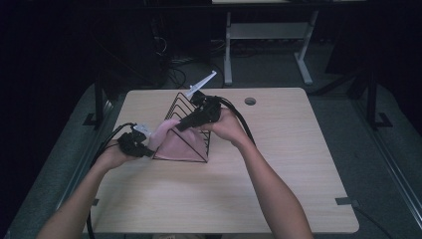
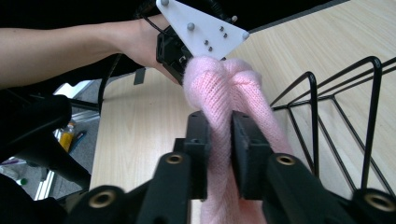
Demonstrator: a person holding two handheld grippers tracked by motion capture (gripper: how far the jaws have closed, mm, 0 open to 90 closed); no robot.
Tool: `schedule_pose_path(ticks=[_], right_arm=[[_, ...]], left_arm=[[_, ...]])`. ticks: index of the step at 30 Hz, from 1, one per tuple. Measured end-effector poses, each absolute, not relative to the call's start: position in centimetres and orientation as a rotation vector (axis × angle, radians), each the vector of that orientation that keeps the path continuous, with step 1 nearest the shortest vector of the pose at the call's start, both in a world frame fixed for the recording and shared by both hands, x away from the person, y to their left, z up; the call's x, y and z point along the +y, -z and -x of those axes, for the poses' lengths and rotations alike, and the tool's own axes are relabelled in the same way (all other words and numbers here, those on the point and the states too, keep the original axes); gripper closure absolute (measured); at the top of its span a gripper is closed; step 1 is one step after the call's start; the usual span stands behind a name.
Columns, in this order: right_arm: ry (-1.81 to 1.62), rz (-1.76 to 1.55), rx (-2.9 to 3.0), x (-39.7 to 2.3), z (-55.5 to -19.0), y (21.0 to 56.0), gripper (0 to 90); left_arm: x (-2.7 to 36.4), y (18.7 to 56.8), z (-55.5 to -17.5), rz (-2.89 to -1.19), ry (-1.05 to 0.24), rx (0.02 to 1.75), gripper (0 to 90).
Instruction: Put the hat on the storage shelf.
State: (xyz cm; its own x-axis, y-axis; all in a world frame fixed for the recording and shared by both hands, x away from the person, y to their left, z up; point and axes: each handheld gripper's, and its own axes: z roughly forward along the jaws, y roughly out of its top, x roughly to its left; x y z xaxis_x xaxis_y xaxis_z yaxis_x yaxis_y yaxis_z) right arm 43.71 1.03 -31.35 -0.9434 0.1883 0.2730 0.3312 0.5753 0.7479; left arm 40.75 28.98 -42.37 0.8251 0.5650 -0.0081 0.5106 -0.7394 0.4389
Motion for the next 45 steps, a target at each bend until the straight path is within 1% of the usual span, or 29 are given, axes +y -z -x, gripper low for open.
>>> schedule_pose_path(ticks=[5, 19, 22, 34, 45], right_arm=[[1.344, 0.482, -2.602, 0.1, -43.6, 31.2, 69.3], [1.426, 0.566, -2.578, -3.2, -42.6, 30.5, 49.1], [1.412, 0.600, -2.596, -4.1, -42.6, 30.7, 43.9], [1.434, 0.724, -2.615, -7.9, -42.4, 31.4, 36.5], [1.428, 0.784, -2.618, -10.0, -42.1, 31.6, 35.5]], left_arm=[[29.1, 42.0, -40.5, -2.583, -0.179, 0.799, 71.9], [30.0, 41.0, -39.7, -2.542, -0.201, 0.821, 68.5], [29.9, 40.9, -39.5, -2.531, -0.231, 0.825, 63.9], [30.5, 40.6, -39.0, -2.494, -0.226, 0.854, 58.3], [31.2, 40.1, -38.6, -2.470, -0.224, 0.870, 56.7]])
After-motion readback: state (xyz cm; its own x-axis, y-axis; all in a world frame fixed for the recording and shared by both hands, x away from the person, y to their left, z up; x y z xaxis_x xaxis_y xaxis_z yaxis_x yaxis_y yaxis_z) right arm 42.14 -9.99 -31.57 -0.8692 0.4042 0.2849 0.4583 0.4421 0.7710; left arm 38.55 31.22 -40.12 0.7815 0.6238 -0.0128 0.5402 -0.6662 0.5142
